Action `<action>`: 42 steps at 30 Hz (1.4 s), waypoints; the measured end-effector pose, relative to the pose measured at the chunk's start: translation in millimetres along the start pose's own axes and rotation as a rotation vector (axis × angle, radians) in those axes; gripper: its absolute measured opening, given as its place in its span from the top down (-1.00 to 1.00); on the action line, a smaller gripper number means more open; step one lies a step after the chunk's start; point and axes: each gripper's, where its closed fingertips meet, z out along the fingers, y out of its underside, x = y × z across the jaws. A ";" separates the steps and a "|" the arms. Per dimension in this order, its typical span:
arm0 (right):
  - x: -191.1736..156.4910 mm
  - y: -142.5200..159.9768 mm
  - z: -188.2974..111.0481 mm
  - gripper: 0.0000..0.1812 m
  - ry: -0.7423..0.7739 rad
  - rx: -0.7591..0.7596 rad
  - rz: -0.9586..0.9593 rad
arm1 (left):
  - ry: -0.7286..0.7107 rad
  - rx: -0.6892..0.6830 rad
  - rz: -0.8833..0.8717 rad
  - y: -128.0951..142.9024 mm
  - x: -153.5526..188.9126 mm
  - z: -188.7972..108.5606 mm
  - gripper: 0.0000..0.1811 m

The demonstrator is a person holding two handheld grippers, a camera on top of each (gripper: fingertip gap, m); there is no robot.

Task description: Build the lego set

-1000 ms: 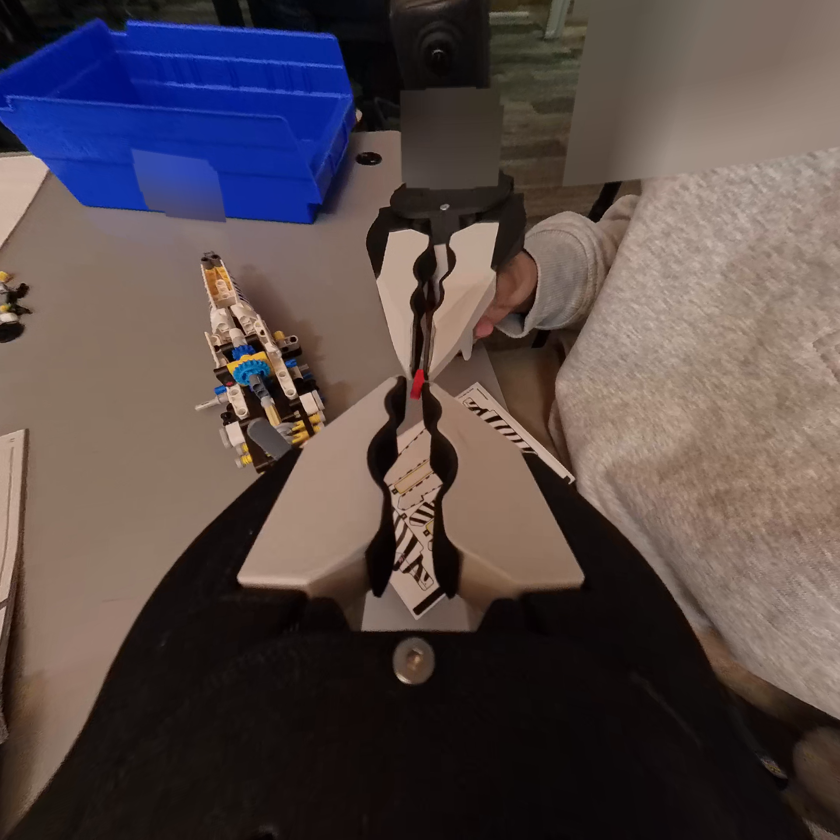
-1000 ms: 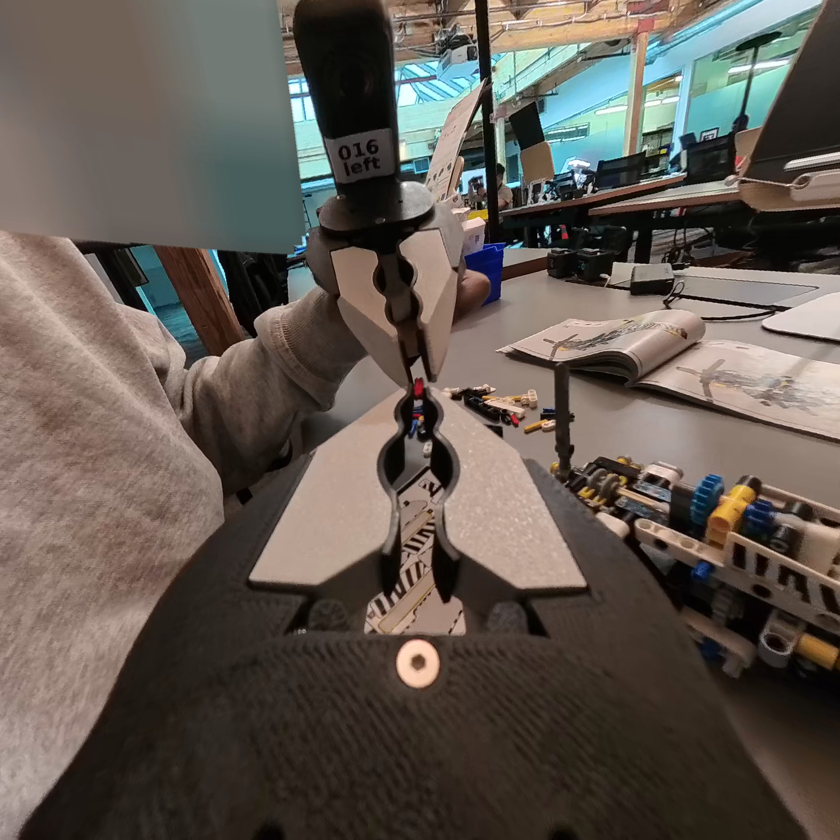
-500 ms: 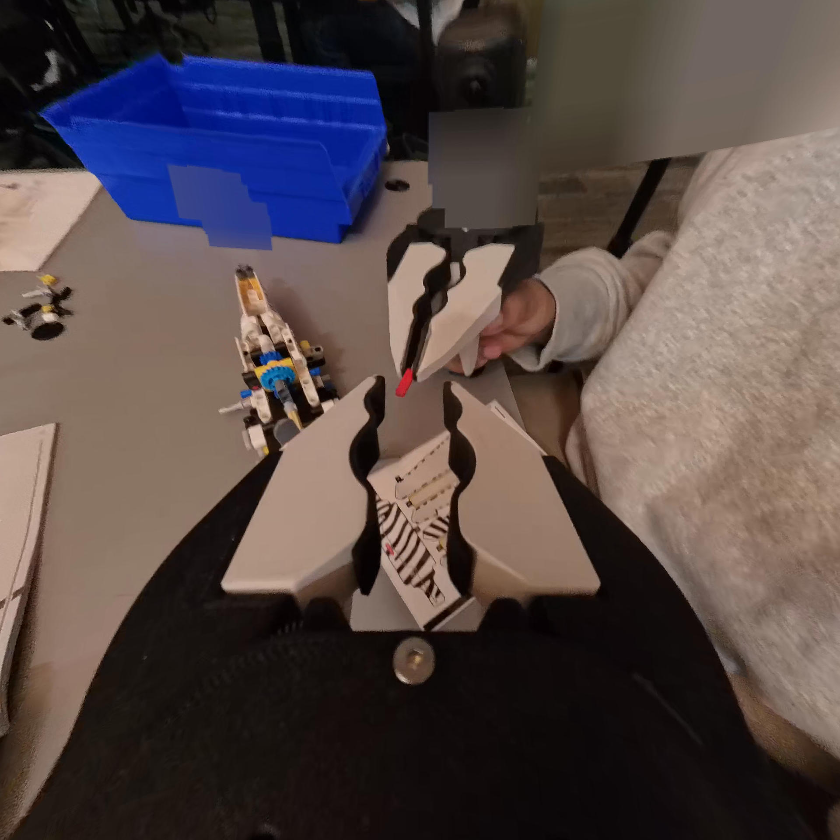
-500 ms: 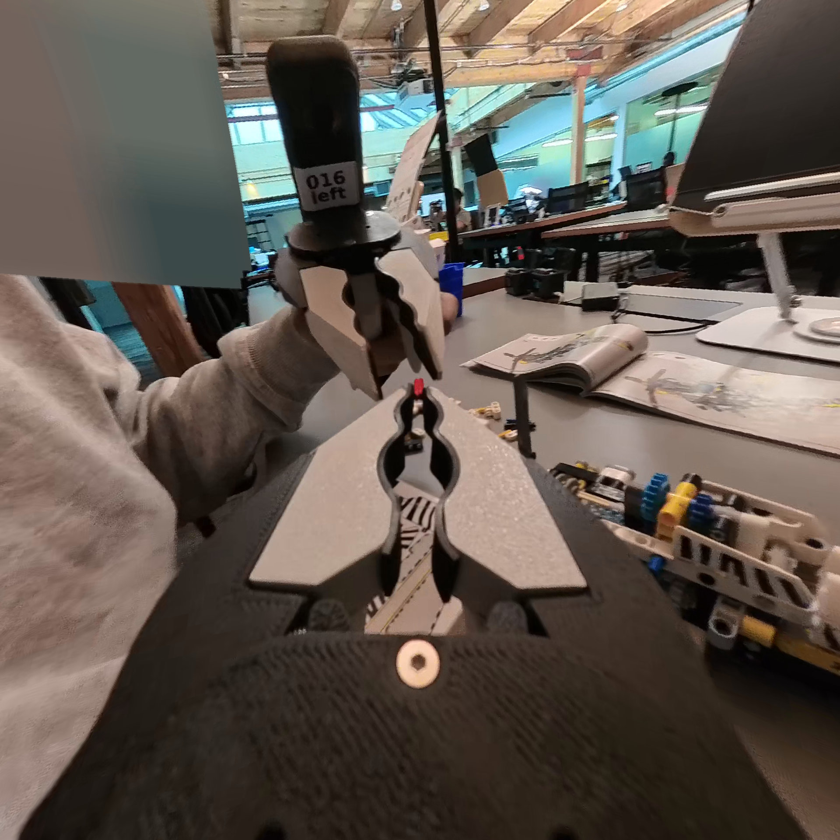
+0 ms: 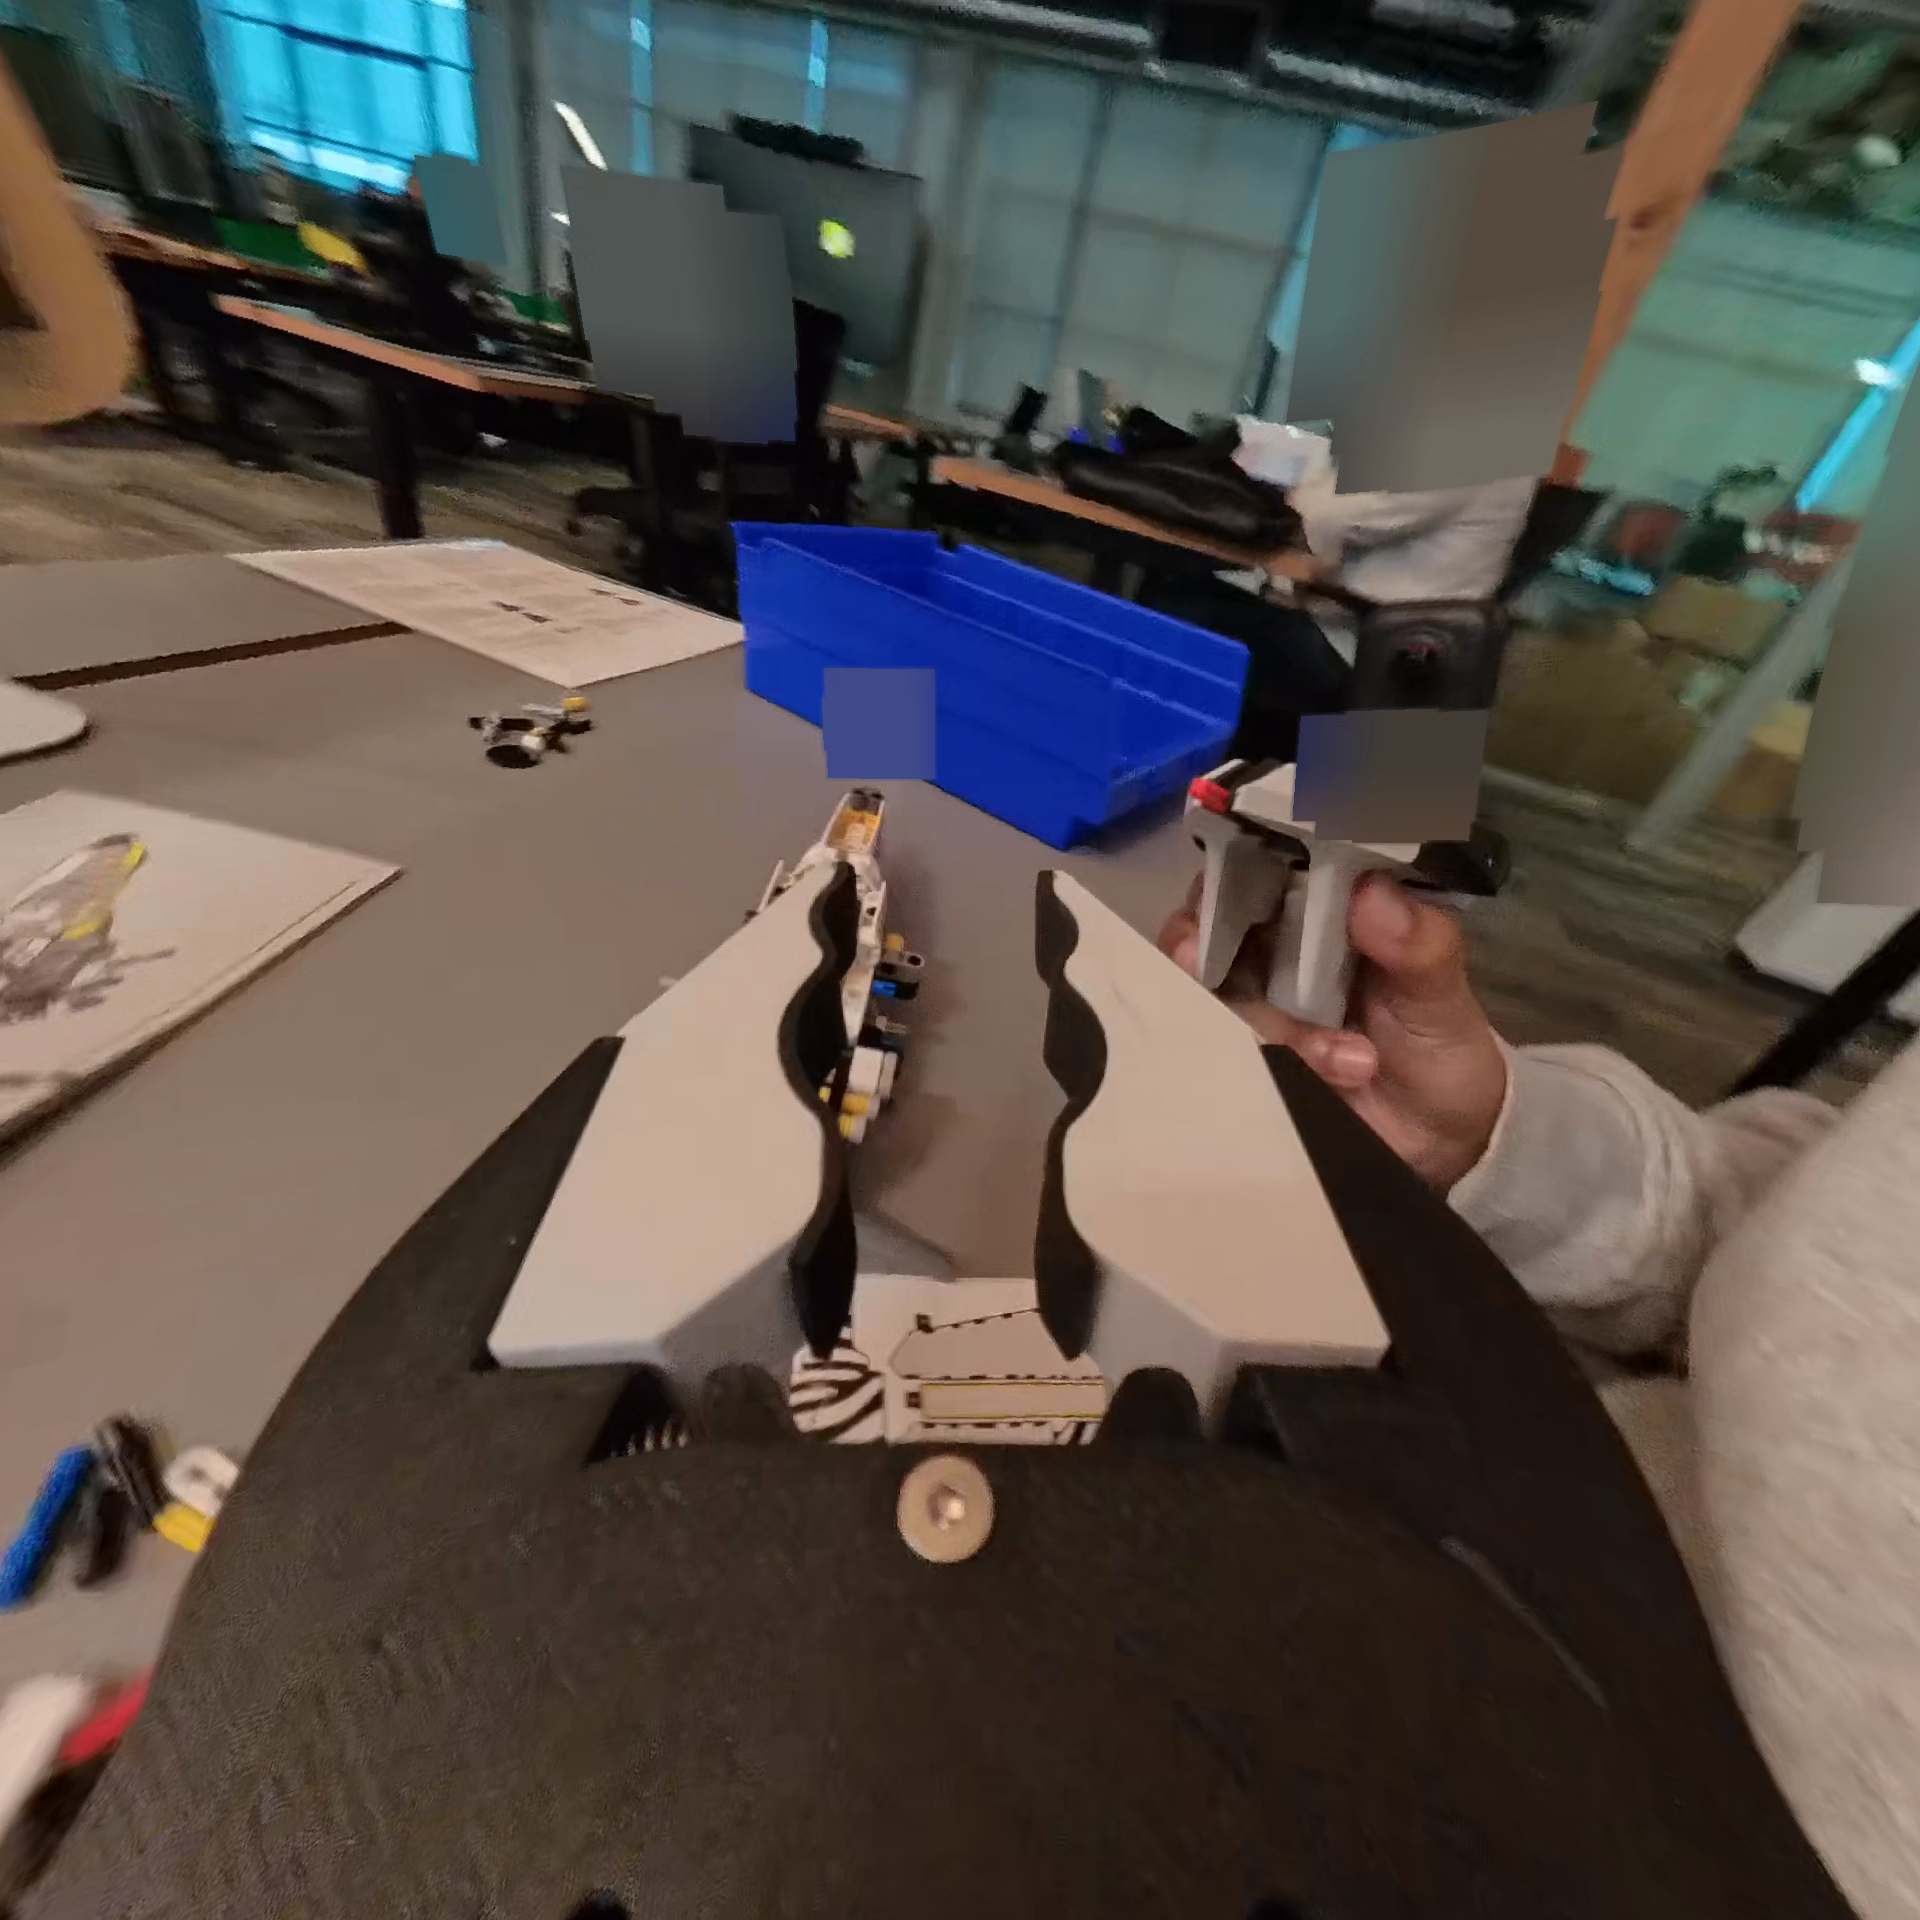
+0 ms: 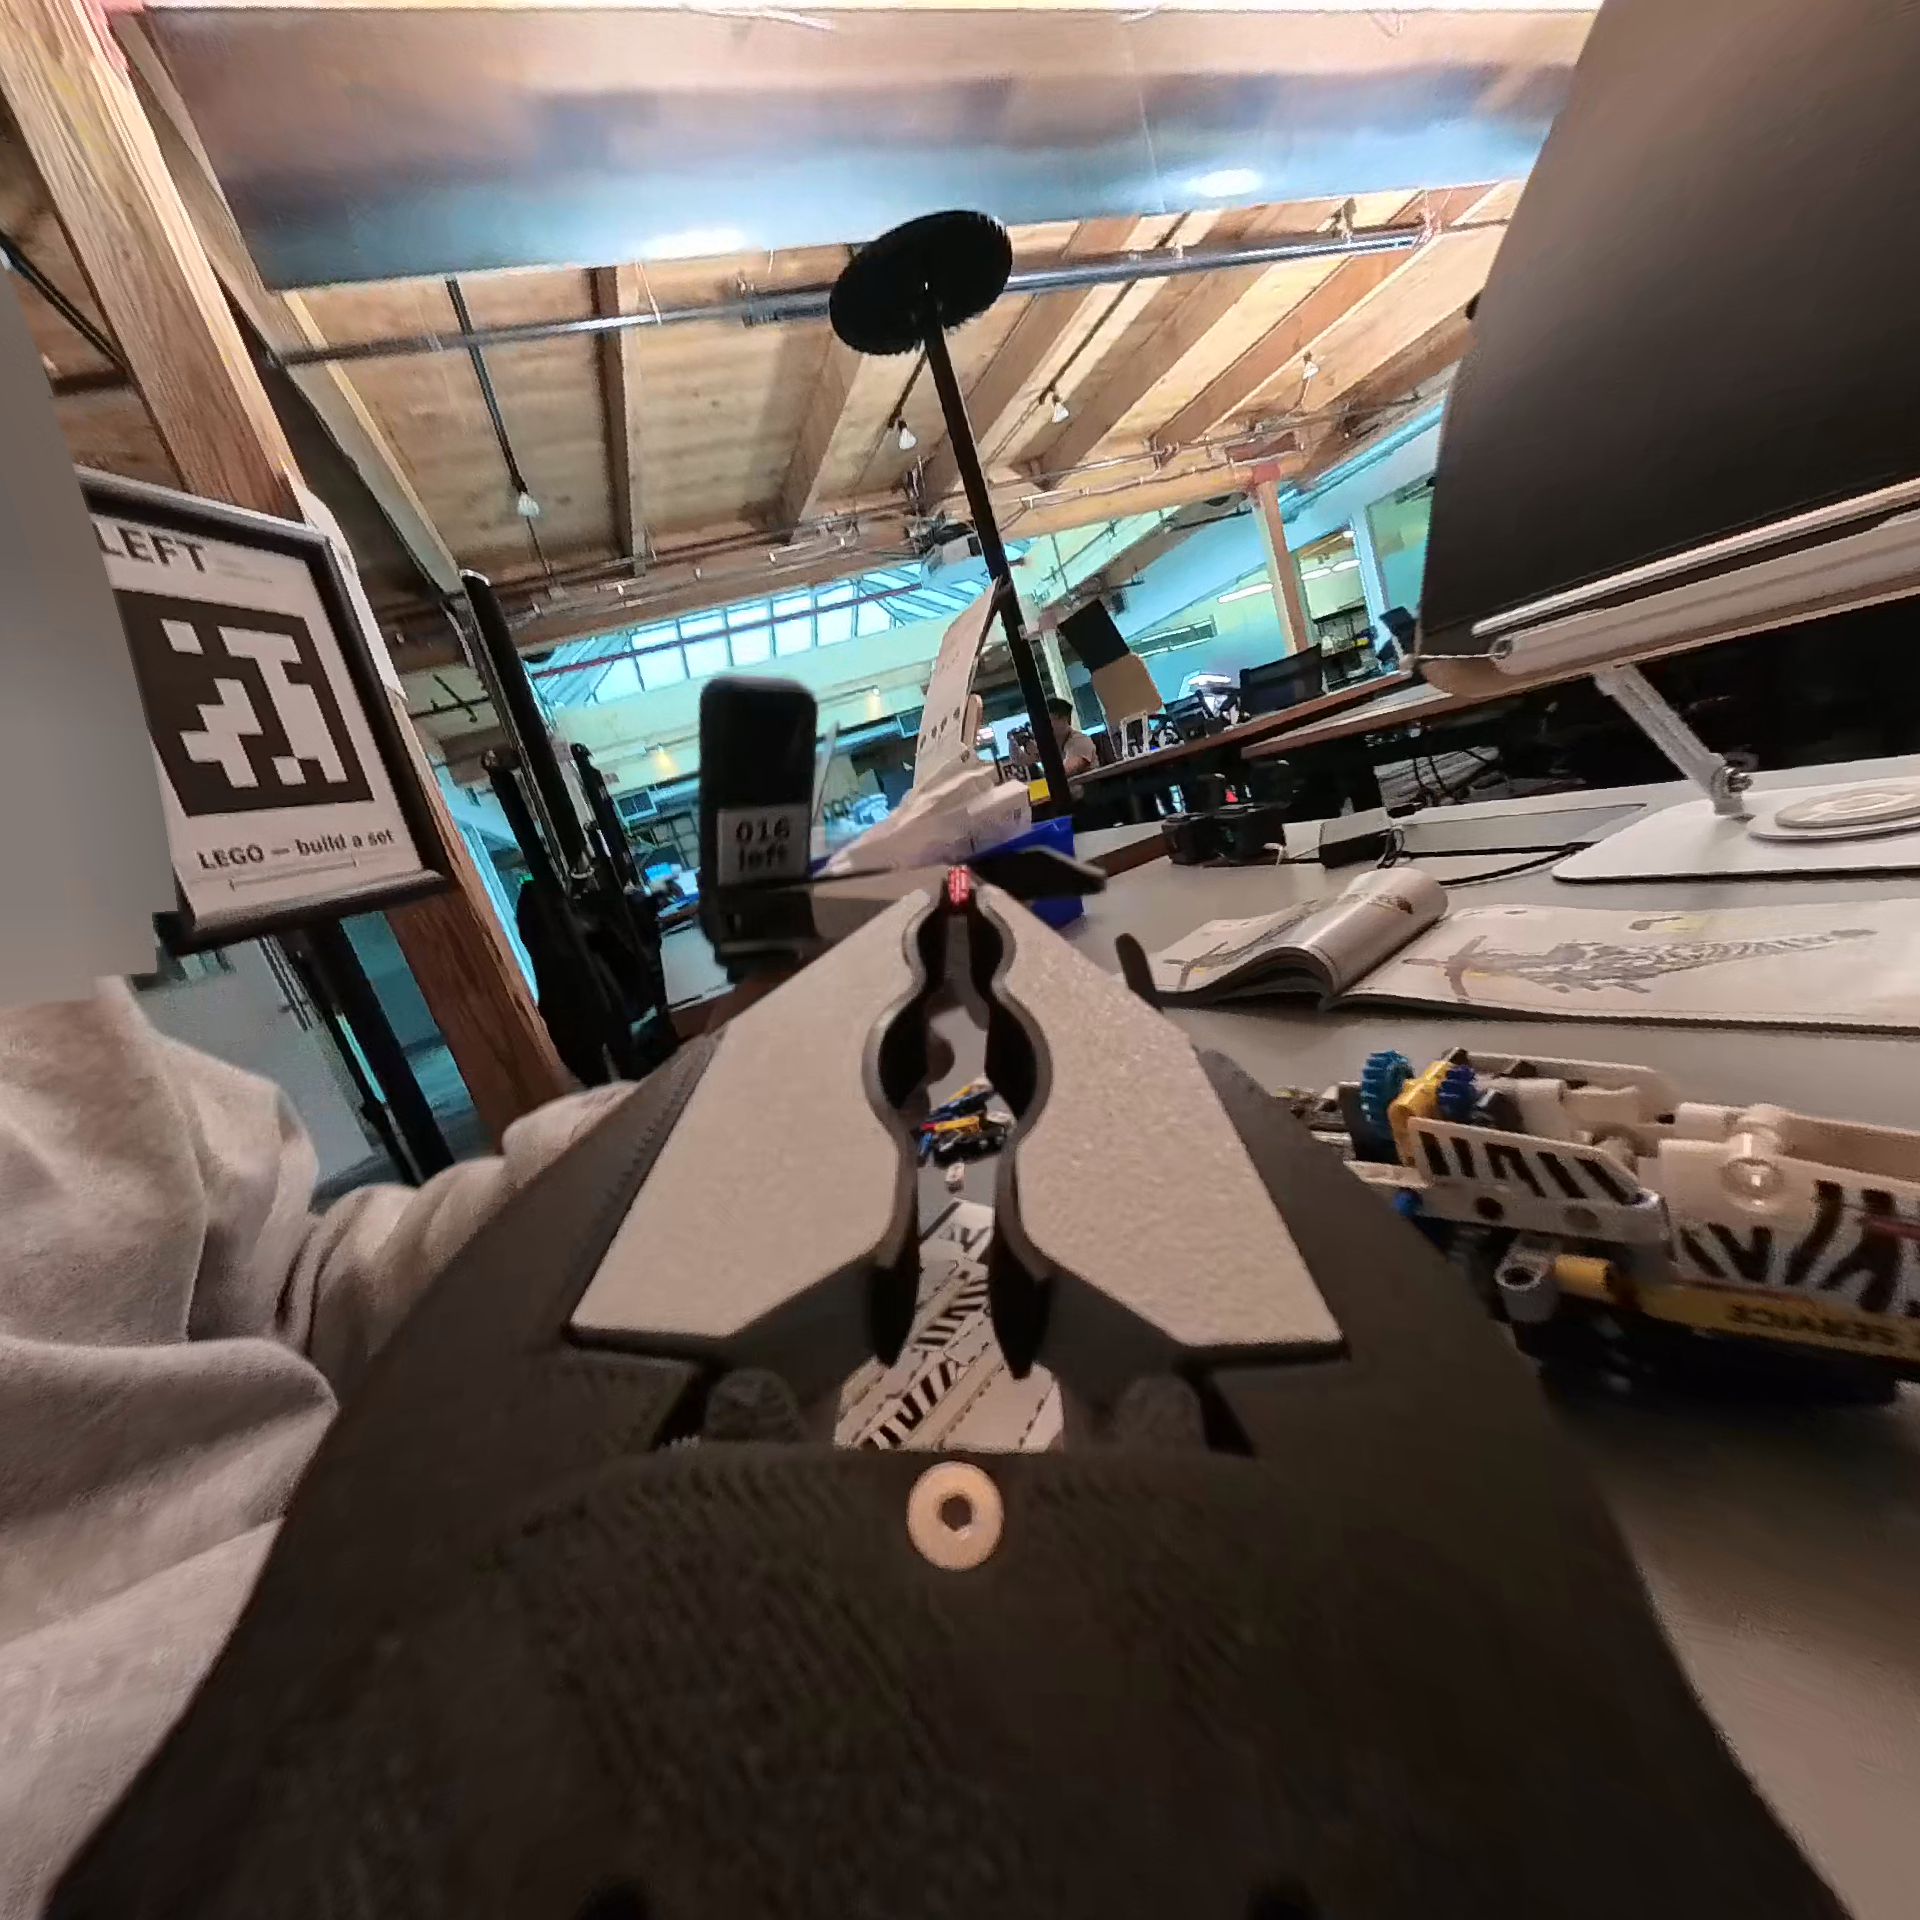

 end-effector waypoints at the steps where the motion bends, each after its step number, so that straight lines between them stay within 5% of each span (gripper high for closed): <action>1: 0.7 -1.0 -0.9 1.00 -0.002 0.008 0.009 | -0.014 0.030 -0.036 1.8 2.2 -2.1 0.63; 10: -2.2 2.5 3.0 0.99 -0.009 -0.013 -0.018 | 0.088 0.198 -0.337 -16.8 19.2 -20.6 0.62; 15: -1.4 -2.0 1.5 1.00 -0.052 0.027 0.035 | 0.230 0.142 -0.529 -9.9 28.8 -9.2 0.55; 42: -10.5 -5.5 -1.4 0.99 -0.089 0.060 -0.009 | 0.198 0.043 -0.534 2.9 45.5 13.1 0.47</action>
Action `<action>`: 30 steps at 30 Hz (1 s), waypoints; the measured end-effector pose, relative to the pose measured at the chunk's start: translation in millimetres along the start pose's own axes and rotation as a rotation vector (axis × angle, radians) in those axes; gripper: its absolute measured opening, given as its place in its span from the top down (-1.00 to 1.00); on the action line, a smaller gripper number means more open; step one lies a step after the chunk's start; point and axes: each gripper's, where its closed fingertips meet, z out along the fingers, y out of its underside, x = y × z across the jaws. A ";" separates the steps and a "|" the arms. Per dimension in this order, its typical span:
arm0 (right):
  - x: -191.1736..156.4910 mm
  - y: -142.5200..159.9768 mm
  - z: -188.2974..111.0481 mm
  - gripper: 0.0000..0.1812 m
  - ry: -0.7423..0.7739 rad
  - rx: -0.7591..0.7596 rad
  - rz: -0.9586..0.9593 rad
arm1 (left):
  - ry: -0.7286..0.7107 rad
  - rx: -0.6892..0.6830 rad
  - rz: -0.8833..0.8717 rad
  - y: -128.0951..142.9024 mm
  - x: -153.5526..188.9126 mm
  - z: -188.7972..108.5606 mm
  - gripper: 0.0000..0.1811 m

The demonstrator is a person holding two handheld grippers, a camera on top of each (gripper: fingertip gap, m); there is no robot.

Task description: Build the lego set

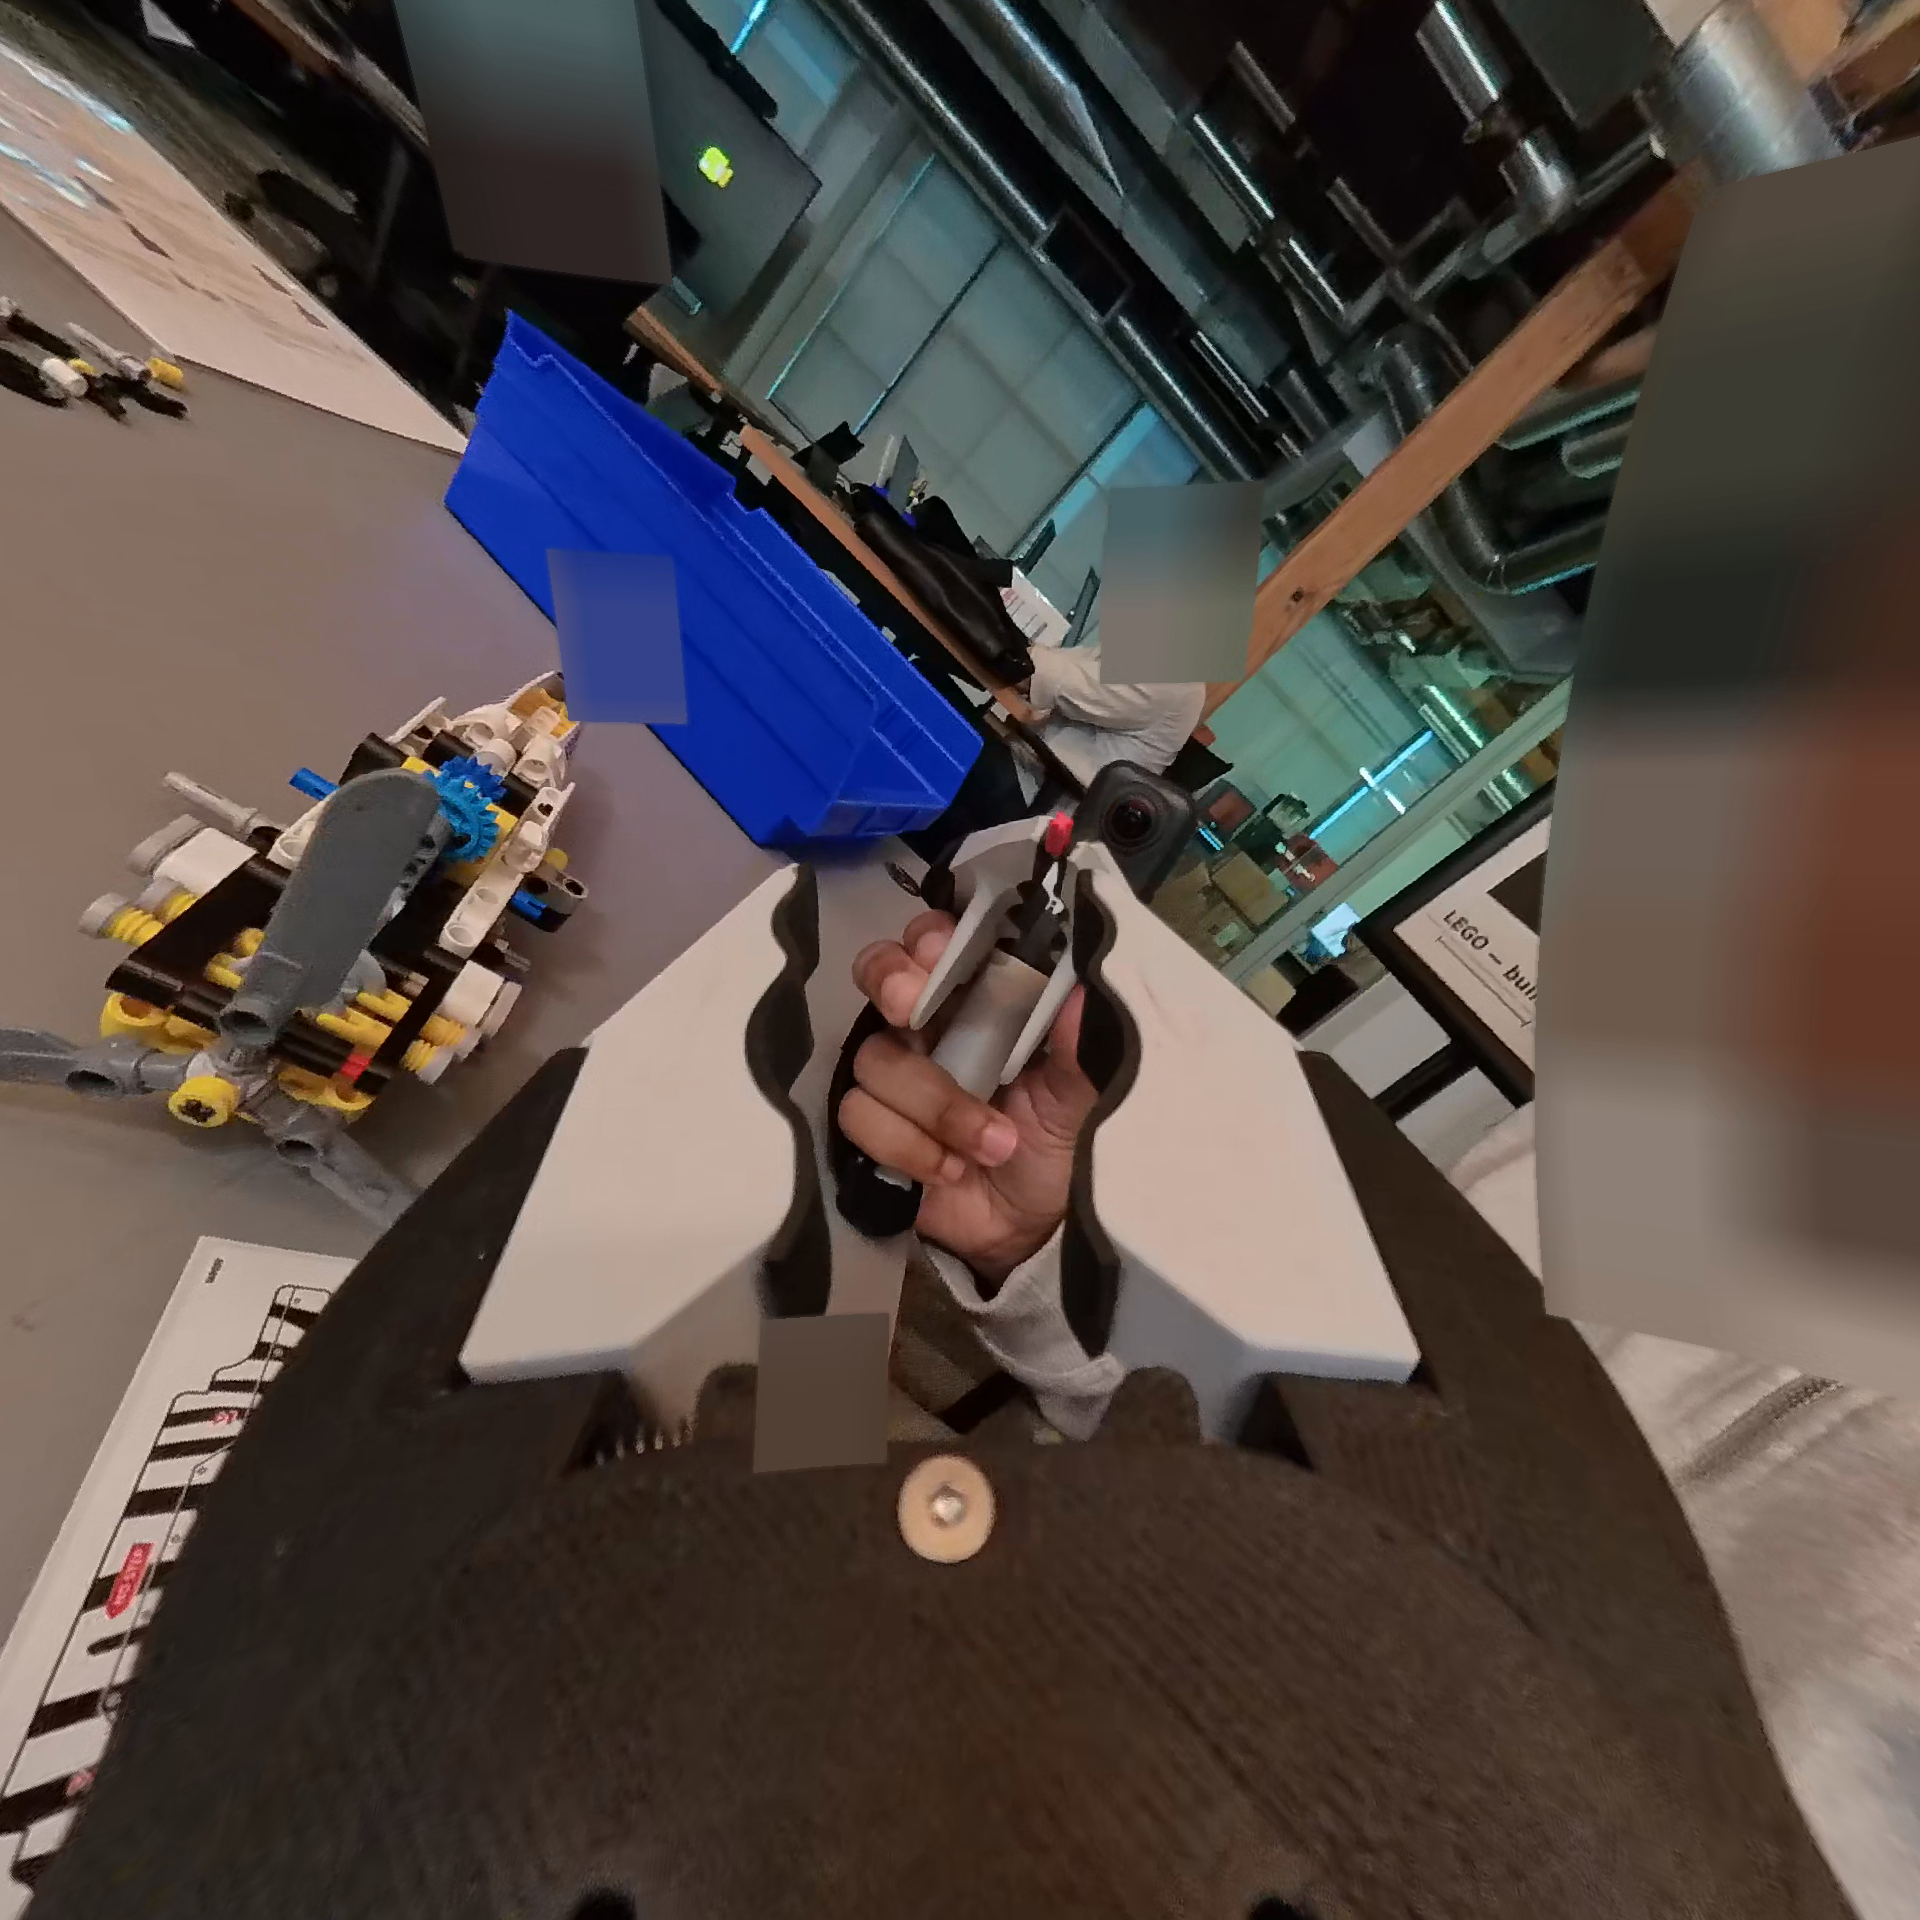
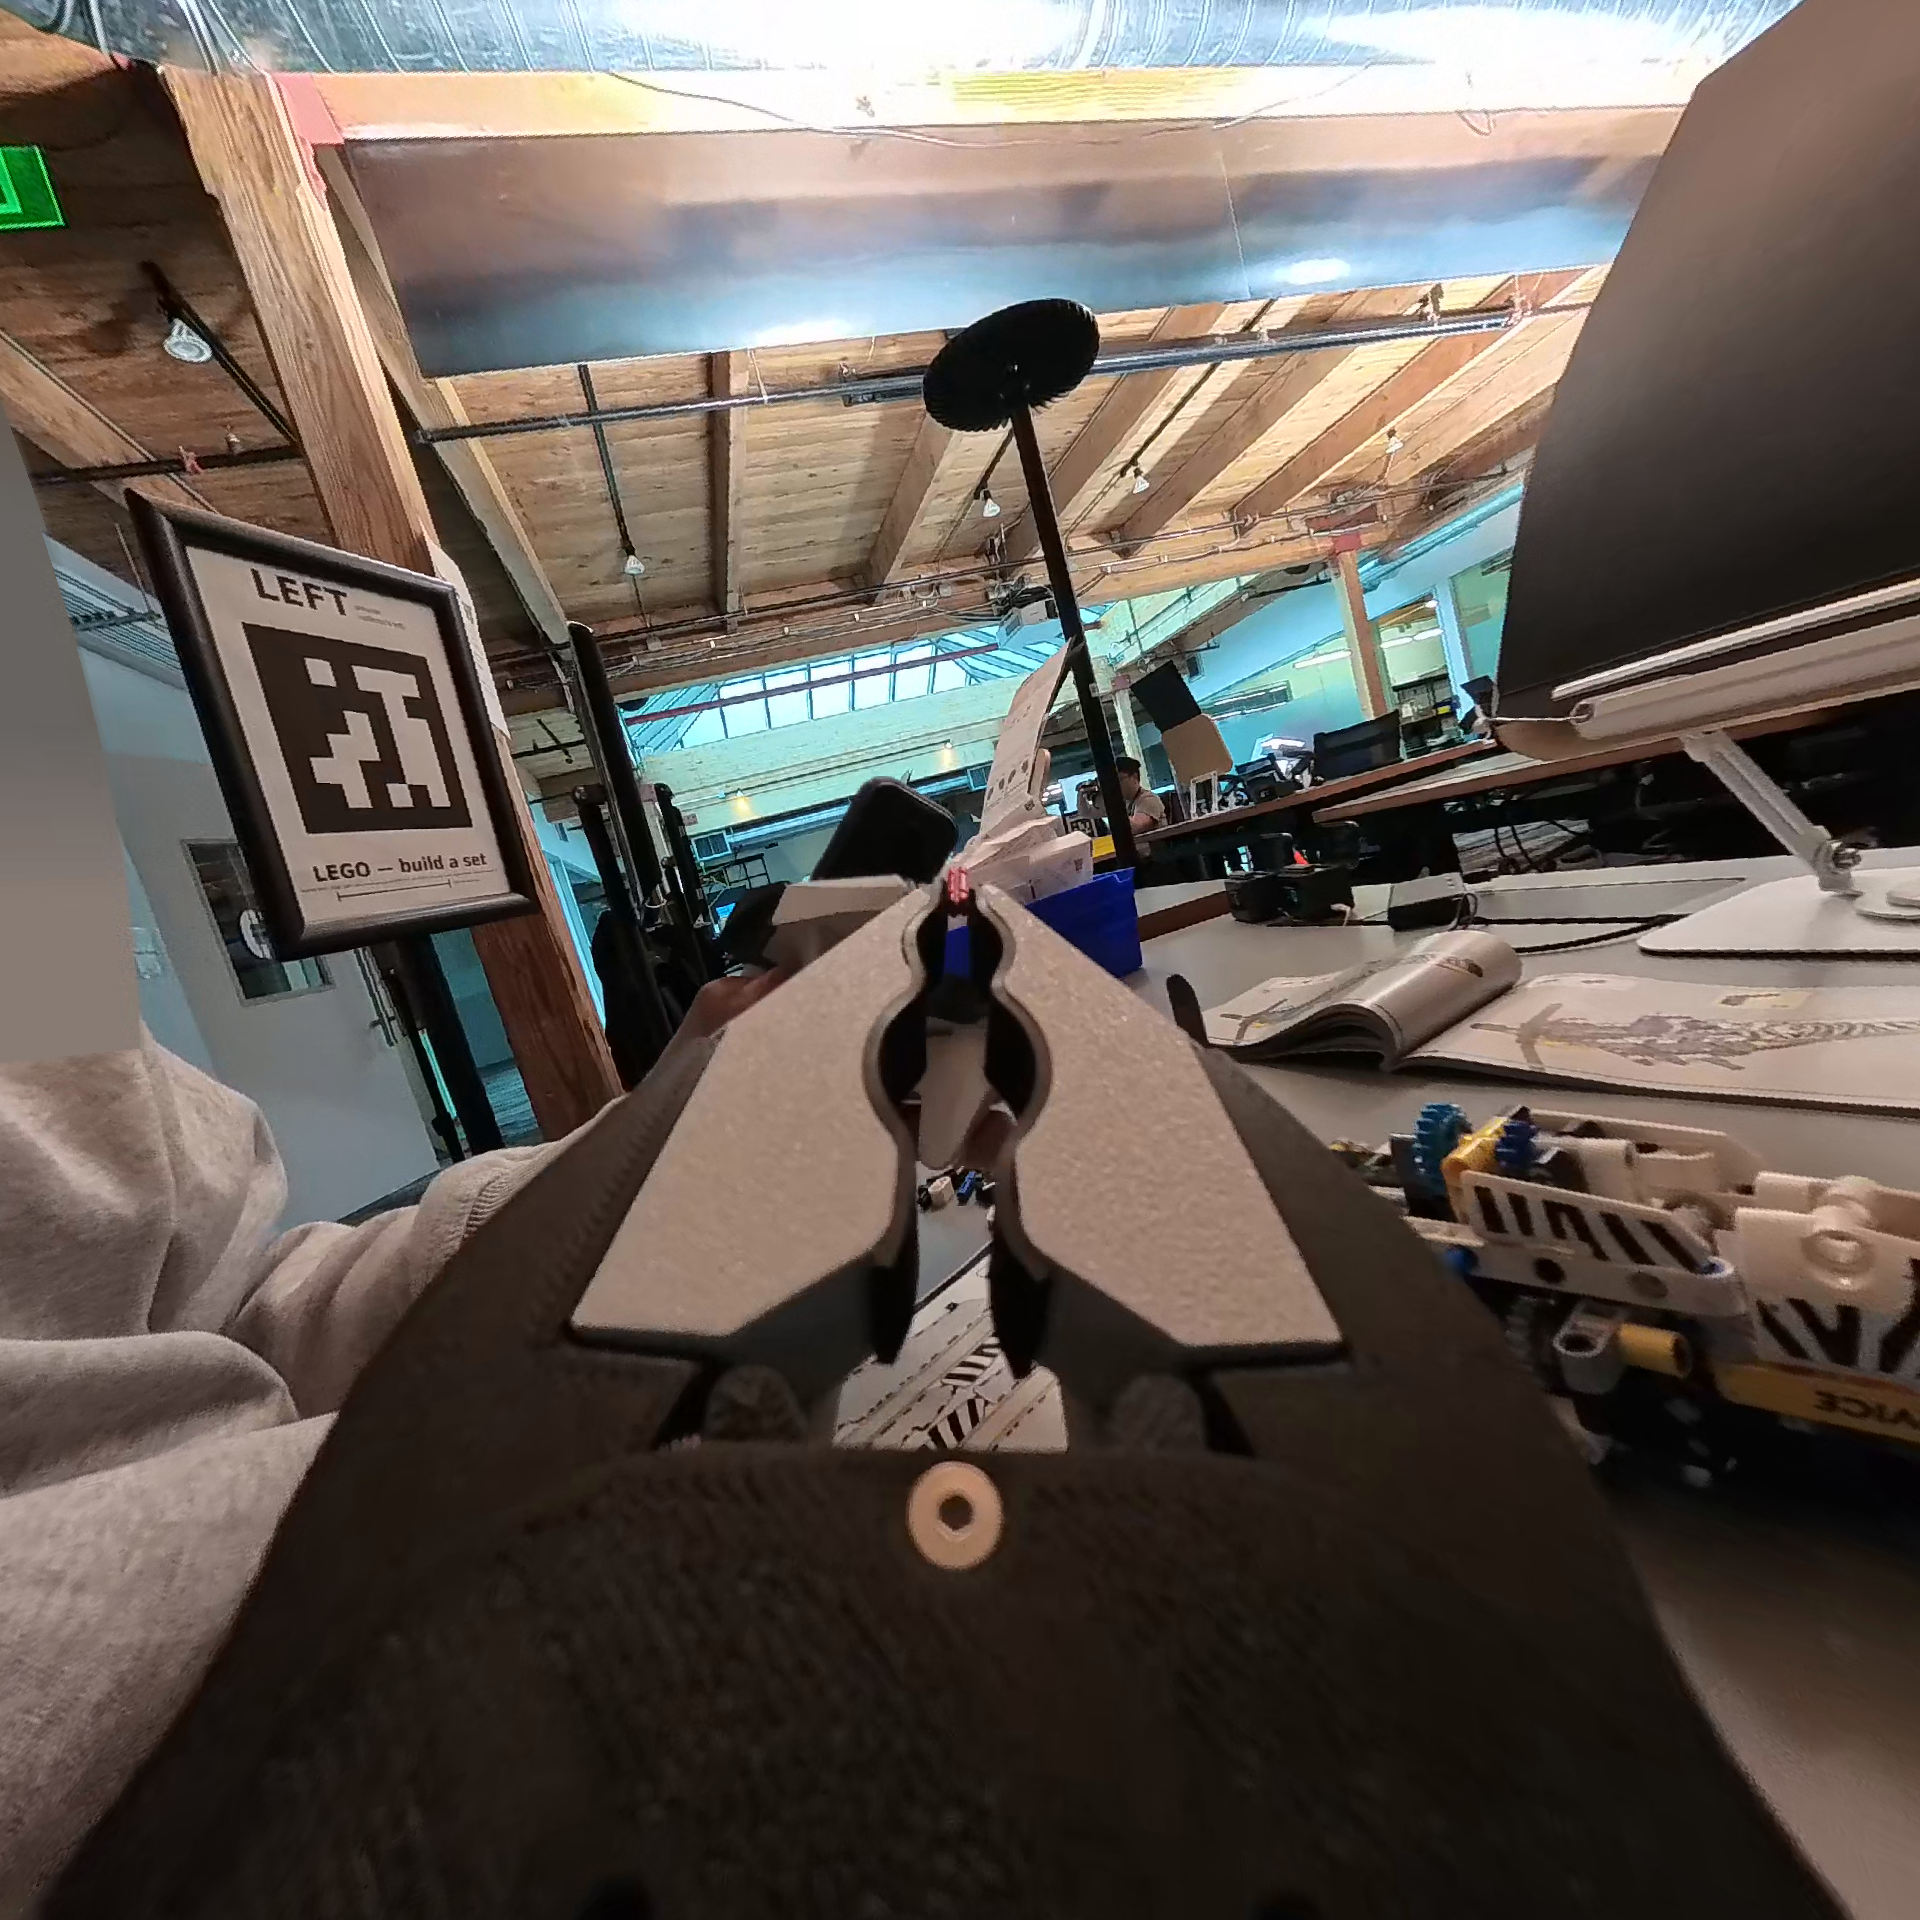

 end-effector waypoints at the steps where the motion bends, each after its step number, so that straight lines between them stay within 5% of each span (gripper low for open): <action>1: -0.6 0.1 0.1 1.00 -0.001 -0.001 -0.004 | 0.001 -0.003 0.017 0.7 1.0 -0.3 0.49; 13: -6.3 -7.4 0.3 1.00 0.024 -0.014 -0.064 | -0.061 -0.063 0.120 8.1 -3.2 -3.7 0.54; 30: -19.4 29.6 2.7 0.99 0.024 -0.273 -0.529 | 0.193 -0.128 -0.134 23.4 13.6 -16.7 0.69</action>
